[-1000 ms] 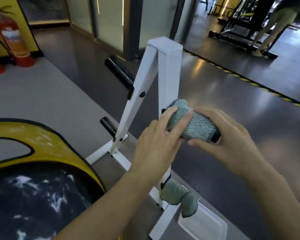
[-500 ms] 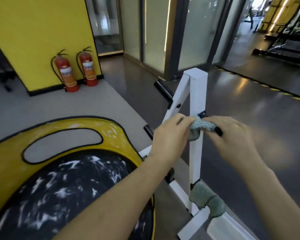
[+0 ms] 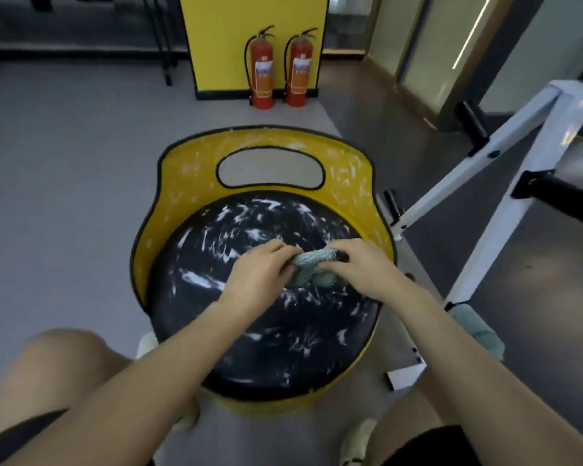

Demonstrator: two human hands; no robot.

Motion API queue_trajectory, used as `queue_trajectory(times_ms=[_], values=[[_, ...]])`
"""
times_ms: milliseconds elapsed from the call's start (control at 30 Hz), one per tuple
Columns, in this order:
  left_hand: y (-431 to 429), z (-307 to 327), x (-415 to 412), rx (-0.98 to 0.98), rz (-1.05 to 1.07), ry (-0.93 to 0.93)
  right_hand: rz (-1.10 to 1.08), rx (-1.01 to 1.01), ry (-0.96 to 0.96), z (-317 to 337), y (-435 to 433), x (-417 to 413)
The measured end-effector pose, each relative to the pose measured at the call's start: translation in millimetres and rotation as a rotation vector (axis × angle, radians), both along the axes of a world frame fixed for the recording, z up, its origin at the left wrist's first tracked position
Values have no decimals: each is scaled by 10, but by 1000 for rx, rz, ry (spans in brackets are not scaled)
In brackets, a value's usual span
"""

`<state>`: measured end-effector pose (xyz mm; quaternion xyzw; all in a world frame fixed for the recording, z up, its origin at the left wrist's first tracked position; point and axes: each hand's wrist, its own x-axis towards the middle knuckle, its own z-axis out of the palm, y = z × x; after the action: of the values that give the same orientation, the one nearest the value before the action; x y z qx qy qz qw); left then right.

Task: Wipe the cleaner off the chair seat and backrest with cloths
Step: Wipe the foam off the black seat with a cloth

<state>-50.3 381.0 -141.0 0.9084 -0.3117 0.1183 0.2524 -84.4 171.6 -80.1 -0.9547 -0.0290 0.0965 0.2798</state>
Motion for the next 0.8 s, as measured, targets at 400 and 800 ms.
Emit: queue_trajectory(times_ms=[400,800], values=[[512,-976,-482,124,-40,100,124,-201,-13,-1112,445,-773],[947,-1297,-543,212,37,153,260,-317,-45,-1737,676,-955]])
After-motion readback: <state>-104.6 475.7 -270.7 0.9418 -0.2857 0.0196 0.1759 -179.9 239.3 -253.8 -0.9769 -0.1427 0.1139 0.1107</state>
